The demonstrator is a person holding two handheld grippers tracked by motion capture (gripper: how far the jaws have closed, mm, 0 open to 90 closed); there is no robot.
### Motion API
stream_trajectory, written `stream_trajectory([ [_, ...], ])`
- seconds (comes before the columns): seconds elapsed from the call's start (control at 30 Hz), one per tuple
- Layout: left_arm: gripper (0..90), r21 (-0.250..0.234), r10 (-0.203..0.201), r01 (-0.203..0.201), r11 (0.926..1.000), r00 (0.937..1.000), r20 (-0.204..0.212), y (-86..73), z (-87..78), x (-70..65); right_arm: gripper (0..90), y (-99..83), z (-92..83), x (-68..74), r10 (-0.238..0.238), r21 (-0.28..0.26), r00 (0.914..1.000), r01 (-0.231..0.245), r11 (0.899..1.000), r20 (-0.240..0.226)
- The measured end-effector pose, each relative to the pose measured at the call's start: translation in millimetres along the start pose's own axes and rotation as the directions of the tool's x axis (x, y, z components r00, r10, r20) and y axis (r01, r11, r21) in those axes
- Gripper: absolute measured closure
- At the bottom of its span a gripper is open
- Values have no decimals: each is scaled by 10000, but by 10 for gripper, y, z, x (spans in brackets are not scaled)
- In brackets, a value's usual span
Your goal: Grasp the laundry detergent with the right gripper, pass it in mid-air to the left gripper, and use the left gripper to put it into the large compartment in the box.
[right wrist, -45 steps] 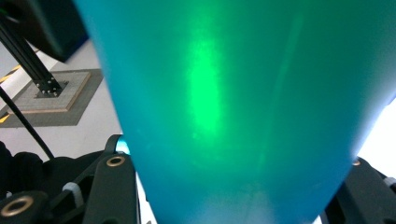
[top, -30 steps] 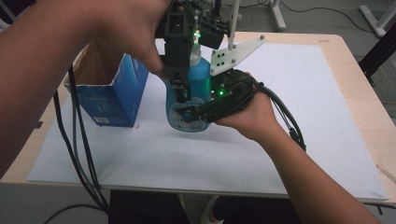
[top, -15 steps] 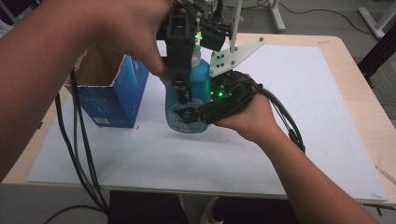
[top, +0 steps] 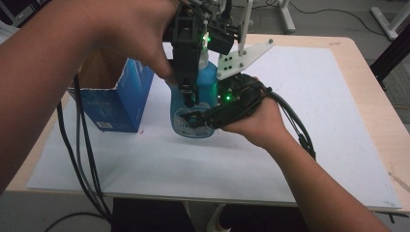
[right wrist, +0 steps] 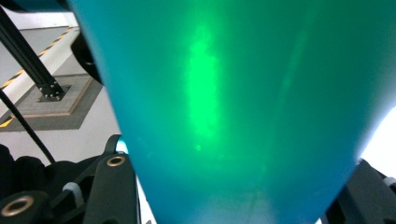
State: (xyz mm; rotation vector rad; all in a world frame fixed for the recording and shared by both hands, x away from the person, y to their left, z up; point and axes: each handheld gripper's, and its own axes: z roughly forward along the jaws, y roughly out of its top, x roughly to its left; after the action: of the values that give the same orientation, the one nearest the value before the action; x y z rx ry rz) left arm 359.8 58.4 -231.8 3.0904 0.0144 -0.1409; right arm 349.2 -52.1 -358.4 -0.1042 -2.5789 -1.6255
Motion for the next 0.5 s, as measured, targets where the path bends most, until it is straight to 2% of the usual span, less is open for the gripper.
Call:
stream_trajectory([
  [0.3, 399, -170, 44, -44, 9998, 10000, 6, 2, 4, -11, 421, -3, -19, 18, 7, 109, 10000, -8, 9999, 62],
  [0.33, 399, -117, -6, 7, 9999, 10000, 65, 3, 14, -12, 363, -14, -52, 28, 66, 40, 10000, -66, 10000, 61],
  [0.4, 398, -123, -50, 50, 9999, 10000, 48, -4, 13, -6, 314, -23, -87, 39, 73, 138, 9997, -77, 9999, 247],
  [0.43, 398, -163, -73, 73, 9998, 10000, 54, -11, 9, -2, 288, -32, -108, 43, 101, 260, 9997, -107, 9996, 218],
  [0.5, 398, -207, -210, 210, 9996, 9998, 42, -28, 0, 7, 225, -54, -149, 66, -35, 639, 9990, 6, 9980, 456],
])
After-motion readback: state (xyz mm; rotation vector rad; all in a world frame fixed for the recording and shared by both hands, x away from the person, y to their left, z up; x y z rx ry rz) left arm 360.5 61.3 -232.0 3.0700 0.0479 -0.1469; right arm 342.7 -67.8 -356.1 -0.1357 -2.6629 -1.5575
